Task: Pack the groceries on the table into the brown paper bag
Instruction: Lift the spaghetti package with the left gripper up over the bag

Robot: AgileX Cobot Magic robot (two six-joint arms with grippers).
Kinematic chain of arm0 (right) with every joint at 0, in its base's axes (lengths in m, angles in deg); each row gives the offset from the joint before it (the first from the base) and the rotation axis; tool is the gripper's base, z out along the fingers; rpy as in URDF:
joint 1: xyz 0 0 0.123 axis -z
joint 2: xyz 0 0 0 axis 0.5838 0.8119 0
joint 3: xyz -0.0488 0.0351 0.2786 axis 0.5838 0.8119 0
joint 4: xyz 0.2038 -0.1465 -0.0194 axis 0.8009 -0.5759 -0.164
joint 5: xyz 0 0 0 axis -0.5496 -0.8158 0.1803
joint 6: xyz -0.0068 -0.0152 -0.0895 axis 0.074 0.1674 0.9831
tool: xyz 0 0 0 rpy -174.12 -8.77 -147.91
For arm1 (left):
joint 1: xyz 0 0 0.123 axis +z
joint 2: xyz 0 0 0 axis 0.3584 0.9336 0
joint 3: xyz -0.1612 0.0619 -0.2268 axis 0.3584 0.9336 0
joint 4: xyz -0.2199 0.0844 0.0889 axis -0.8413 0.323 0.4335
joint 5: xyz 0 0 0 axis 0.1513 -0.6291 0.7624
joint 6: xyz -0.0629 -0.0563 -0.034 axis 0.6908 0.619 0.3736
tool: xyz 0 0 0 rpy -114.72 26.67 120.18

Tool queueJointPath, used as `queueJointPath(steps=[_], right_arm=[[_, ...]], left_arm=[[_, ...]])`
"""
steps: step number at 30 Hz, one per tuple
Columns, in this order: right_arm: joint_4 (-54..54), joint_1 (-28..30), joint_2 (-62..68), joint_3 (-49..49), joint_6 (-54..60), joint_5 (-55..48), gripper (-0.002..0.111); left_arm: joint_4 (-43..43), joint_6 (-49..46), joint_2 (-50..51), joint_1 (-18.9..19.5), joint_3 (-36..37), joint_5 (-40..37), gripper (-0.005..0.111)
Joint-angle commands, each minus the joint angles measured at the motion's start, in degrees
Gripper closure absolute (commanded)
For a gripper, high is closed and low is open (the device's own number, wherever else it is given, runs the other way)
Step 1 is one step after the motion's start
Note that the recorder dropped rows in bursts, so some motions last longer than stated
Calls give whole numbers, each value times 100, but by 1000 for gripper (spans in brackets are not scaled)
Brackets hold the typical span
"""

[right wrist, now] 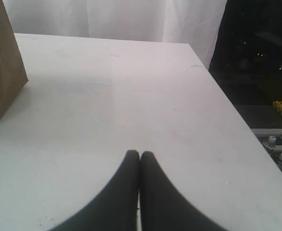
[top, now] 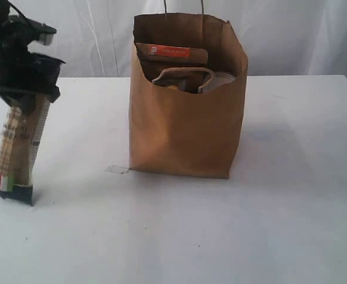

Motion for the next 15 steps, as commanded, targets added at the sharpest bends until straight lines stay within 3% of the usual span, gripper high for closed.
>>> queueJointPath(steps=[1, 9, 15], right_arm=[[1, 21, -36, 7, 43, 58, 108], [1, 21, -36, 7, 43, 58, 108], [1, 21, -36, 7, 43, 58, 108]], left_arm=[[451, -59, -609, 13, -33, -199, 107], [540, -171, -1578, 13, -220, 360, 107], [-942, -171, -1785, 13, -1062, 878, 107]])
